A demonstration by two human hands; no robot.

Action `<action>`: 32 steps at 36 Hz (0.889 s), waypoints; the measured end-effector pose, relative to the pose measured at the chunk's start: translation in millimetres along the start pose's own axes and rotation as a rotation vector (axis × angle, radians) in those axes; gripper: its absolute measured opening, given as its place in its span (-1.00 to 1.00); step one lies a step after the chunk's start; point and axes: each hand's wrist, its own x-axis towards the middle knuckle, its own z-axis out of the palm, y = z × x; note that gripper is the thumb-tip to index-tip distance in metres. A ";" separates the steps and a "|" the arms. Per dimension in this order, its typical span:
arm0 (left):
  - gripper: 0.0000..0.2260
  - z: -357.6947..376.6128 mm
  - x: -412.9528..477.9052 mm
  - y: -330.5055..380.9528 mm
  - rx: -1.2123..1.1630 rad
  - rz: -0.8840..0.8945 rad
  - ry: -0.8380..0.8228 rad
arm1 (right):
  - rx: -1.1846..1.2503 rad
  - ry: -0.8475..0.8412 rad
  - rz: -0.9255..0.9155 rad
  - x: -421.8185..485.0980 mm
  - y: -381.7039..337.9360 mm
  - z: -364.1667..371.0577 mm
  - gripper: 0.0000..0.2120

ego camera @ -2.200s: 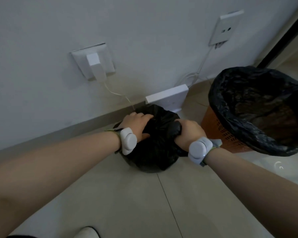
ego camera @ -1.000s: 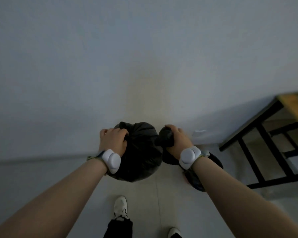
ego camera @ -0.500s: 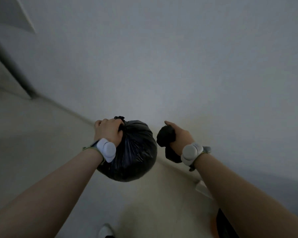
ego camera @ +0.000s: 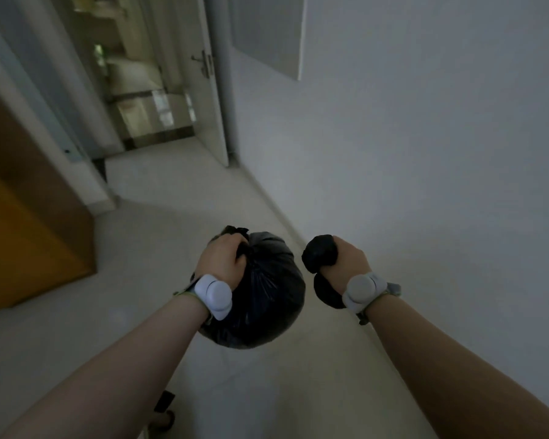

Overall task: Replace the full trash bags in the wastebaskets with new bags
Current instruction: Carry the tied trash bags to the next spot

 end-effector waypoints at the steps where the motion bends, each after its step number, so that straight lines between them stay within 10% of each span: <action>1: -0.83 -5.1 8.2 -15.4 0.007 -0.026 0.008 | 0.005 -0.020 -0.021 15.7 -10.5 11.3 -0.78; 32: -0.83 -48.3 321.7 -255.2 0.023 -0.585 0.223 | 0.077 -0.377 -0.458 485.3 -208.1 137.2 -0.78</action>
